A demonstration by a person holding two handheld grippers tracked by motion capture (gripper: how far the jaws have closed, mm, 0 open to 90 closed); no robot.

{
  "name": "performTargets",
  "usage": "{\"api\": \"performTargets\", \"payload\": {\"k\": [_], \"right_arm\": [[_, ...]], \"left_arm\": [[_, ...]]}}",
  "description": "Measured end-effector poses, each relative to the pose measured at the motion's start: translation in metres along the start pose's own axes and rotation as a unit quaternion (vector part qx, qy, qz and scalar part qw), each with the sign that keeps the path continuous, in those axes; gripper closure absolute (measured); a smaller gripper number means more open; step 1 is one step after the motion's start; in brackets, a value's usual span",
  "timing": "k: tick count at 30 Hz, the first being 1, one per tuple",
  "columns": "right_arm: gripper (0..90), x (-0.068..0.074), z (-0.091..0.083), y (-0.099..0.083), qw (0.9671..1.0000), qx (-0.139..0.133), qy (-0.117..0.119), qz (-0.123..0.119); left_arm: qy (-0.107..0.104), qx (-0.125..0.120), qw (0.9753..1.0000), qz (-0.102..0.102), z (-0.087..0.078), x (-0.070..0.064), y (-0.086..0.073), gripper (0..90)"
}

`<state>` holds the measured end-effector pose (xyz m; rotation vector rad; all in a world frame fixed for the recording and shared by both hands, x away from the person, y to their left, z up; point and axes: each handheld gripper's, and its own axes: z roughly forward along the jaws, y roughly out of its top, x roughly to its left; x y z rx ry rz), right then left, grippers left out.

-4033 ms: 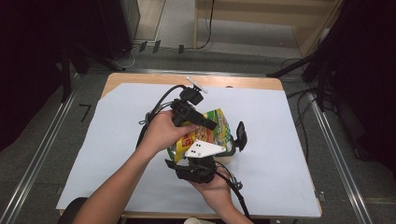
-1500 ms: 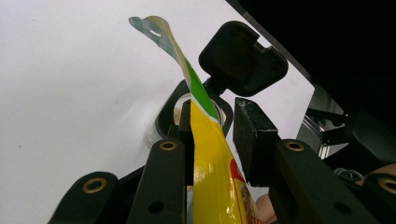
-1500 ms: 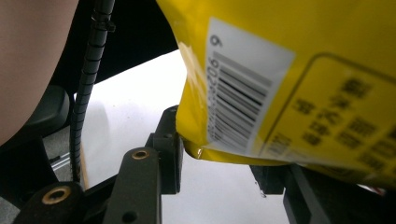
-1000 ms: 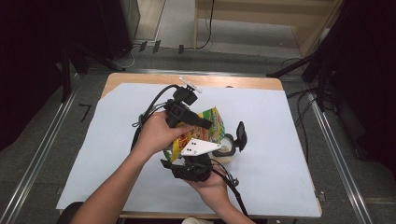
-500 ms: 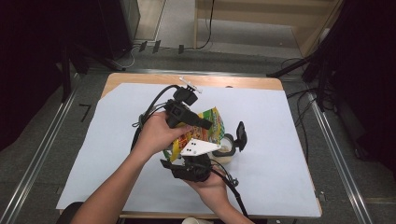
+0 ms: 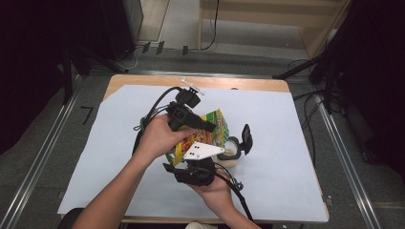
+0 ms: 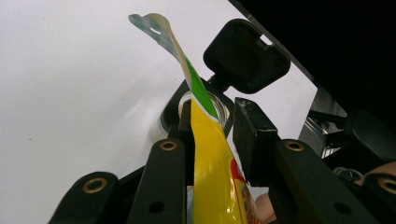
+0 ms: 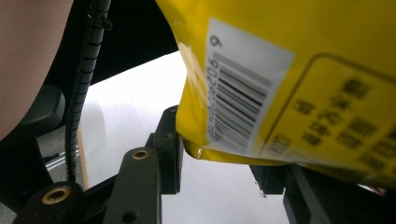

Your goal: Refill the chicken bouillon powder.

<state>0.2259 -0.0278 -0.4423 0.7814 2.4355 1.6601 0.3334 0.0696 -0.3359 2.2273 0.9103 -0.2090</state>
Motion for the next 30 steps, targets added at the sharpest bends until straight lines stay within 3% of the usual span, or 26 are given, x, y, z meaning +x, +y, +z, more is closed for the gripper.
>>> {"api": "performTargets", "payload": {"k": [30], "right_arm": [[60.9, -0.0016, -0.0033, -0.003, 1.0, 0.002, -0.006, 0.007]], "left_arm": [[-0.004, 0.009, 0.9999, 0.004, 0.0085, -0.001, 0.003, 74.0]]}}
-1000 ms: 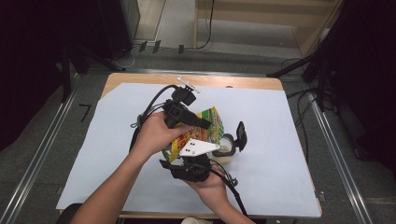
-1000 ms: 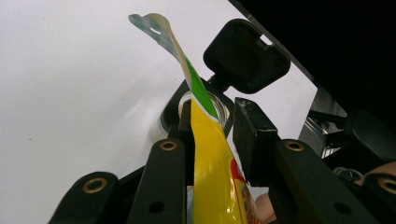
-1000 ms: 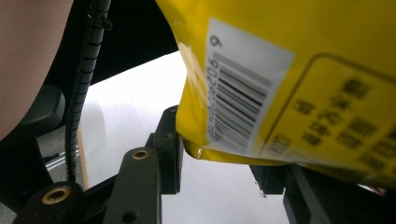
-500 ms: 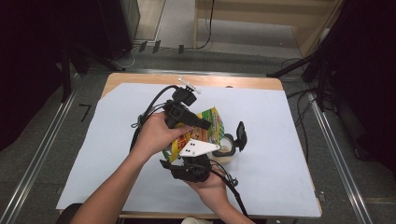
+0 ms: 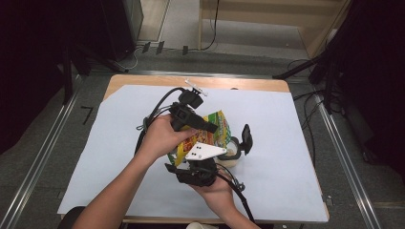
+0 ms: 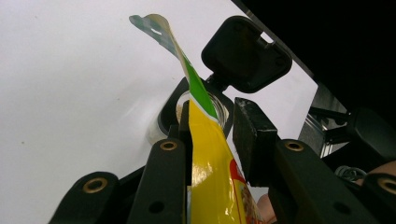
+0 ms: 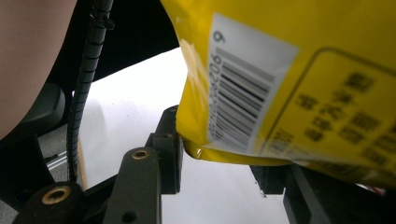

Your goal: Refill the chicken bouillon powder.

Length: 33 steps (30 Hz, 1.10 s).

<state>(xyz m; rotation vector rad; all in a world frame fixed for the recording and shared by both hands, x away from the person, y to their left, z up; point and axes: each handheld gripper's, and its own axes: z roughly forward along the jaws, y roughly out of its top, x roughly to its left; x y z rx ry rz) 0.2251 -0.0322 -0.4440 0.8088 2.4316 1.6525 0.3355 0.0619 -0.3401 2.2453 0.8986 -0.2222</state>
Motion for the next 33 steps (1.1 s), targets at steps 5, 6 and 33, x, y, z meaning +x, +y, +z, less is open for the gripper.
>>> {"api": "performTargets", "payload": {"k": [5, 6, 33], "right_arm": [[61.0, -0.0012, -0.0016, -0.0007, 1.0, -0.002, -0.004, -0.001], [60.9, -0.0011, -0.002, -0.0008, 1.0, -0.002, -0.005, 0.0], [60.9, -0.0018, -0.0045, -0.0036, 0.9999, -0.003, -0.012, 0.007]], "left_arm": [[-0.003, 0.0, 1.0, 0.003, 0.0014, -0.001, 0.0018, 73.9], [-0.004, 0.001, 1.0, 0.003, 0.0018, -0.0012, 0.002, 73.9], [-0.009, 0.008, 0.9999, 0.006, 0.0086, -0.0014, 0.0048, 74.2]]}}
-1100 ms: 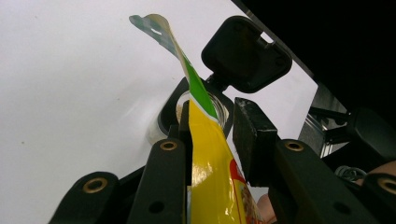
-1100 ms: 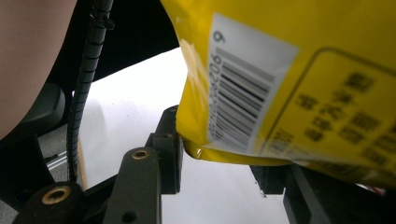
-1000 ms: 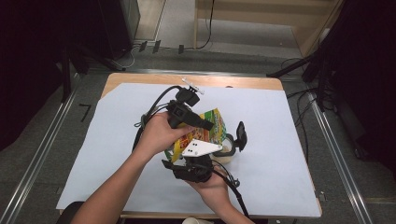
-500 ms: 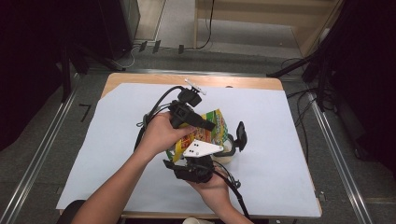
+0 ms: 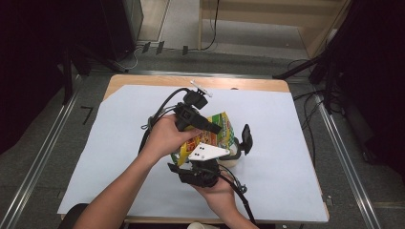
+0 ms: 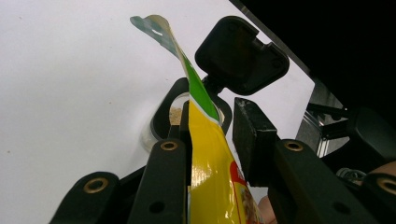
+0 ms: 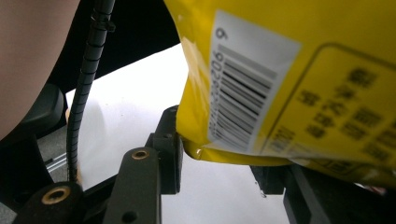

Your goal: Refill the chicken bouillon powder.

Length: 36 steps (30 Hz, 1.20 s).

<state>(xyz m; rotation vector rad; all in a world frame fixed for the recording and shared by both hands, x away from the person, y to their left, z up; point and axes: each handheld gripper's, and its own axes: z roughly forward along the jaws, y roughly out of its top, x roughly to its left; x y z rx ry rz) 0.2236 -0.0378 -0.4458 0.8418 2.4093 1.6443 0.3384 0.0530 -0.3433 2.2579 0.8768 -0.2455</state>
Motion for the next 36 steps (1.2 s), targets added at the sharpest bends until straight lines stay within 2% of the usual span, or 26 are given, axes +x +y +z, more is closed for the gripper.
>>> {"api": "performTargets", "payload": {"k": [11, 15, 22, 36], "right_arm": [[60.9, -0.0008, -0.0016, -0.0003, 1.0, 0.0, -0.002, 0.003], [60.8, -0.0001, -0.003, 0.0011, 0.9999, 0.001, 0.002, 0.013], [60.9, -0.0017, -0.0025, 0.0, 1.0, 0.004, -0.004, 0.004], [60.8, -0.0005, -0.003, 0.0006, 1.0, 0.002, 0.0, 0.009]], "left_arm": [[-0.003, 0.004, 1.0, 0.002, 0.0015, -0.0002, 0.0018, 74.1], [-0.003, 0.002, 1.0, -0.001, 0.0015, -0.0007, 0.0024, 74.1], [-0.003, 0.002, 1.0, 0.002, 0.0027, -0.0012, 0.0026, 74.1], [-0.004, 0.002, 1.0, 0.0, 0.0019, -0.0014, 0.0027, 73.8]]}}
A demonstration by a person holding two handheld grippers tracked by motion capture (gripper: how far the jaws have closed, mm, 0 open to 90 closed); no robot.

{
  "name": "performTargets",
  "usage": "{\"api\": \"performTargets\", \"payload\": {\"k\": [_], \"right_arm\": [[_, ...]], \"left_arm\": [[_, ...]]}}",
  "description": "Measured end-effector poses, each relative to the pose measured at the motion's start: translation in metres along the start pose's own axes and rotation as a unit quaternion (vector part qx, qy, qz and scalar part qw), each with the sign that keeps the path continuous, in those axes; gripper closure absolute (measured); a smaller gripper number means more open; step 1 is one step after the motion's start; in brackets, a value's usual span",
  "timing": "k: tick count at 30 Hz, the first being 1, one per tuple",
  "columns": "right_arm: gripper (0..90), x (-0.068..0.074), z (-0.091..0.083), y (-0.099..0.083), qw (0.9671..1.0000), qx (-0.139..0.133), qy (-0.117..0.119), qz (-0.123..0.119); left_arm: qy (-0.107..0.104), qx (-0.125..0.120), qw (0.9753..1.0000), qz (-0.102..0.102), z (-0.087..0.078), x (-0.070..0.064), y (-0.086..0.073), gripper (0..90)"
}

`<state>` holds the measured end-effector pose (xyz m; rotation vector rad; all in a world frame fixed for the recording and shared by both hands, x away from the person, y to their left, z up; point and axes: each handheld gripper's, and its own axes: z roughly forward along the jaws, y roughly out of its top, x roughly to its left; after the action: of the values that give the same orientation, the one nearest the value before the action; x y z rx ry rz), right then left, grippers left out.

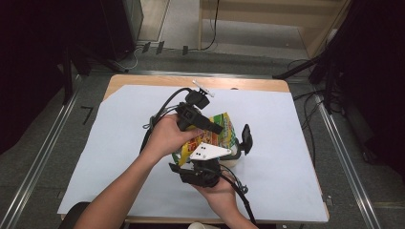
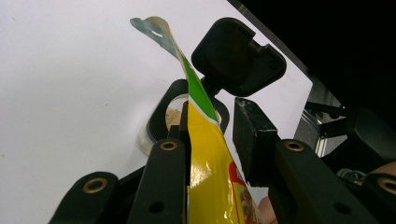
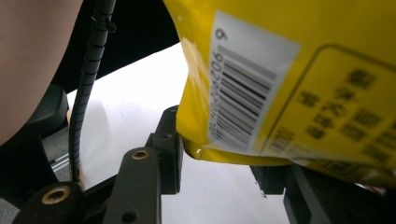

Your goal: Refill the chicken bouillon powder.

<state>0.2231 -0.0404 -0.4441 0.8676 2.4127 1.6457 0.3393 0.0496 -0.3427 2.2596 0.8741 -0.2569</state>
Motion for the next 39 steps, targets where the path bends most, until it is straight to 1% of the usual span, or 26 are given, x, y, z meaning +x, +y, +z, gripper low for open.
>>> {"api": "performTargets", "payload": {"k": [12, 15, 21, 27, 39], "right_arm": [[60.8, 0.0006, -0.0002, 0.0009, 1.0, 0.001, 0.001, 0.003], [60.8, 0.0007, -0.0006, 0.0015, 1.0, 0.0, 0.001, 0.001], [60.8, 0.0017, -0.0014, 0.0035, 1.0, -0.001, 0.002, 0.0], [60.9, 0.0014, -0.0001, 0.0022, 1.0, 0.001, 0.005, 0.007], [60.7, 0.0022, -0.0014, 0.0043, 0.9998, 0.004, 0.005, 0.016]], "left_arm": [[0.0, 0.0, 1.0, -0.002, -0.0006, 0.0, 0.0, 73.7], [-0.003, -0.002, 1.0, -0.003, -0.0025, 0.0006, 0.0001, 73.5], [-0.001, -0.004, 1.0, -0.002, -0.0039, 0.0, 0.0002, 73.5], [0.004, 0.001, 1.0, 0.001, -0.0018, -0.0017, 0.0002, 73.5], [0.0, -0.001, 1.0, -0.004, -0.0028, 0.0006, 0.0003, 73.5]]}}
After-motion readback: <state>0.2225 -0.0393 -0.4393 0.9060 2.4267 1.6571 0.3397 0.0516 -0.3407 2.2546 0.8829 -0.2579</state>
